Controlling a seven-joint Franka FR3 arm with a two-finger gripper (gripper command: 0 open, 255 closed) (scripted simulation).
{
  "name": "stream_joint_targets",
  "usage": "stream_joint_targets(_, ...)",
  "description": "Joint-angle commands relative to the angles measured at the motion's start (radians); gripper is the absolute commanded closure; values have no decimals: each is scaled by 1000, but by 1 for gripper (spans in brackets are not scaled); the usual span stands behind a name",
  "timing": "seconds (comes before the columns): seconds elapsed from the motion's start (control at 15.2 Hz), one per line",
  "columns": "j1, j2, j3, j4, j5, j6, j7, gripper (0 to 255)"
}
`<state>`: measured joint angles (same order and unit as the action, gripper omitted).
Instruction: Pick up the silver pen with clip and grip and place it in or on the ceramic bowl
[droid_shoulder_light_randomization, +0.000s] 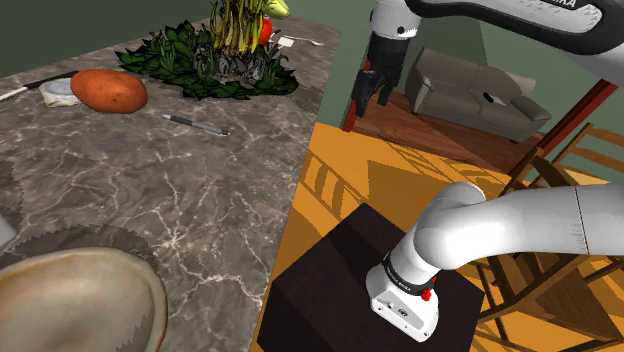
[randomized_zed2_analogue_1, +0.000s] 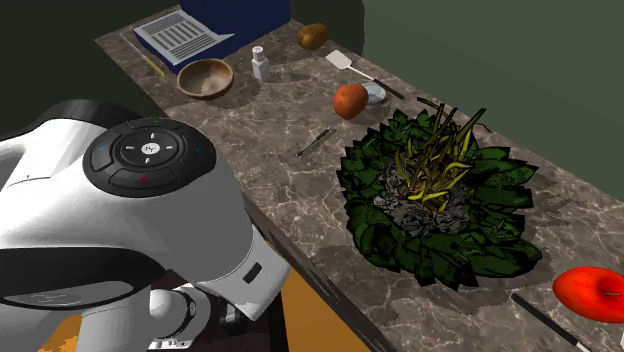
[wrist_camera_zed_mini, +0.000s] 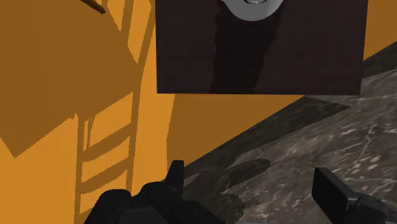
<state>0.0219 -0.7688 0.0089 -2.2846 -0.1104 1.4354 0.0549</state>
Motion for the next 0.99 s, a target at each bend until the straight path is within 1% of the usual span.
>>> stream_joint_targets(0.0, 0, 0, 0, 0, 0, 0, 0, 0)
stream_joint_targets(0.46, 72, 192, 47, 101, 73, 103, -25, 0)
stream_joint_targets(0.92, 136, 385, 99, 241, 131, 173, -57, 0)
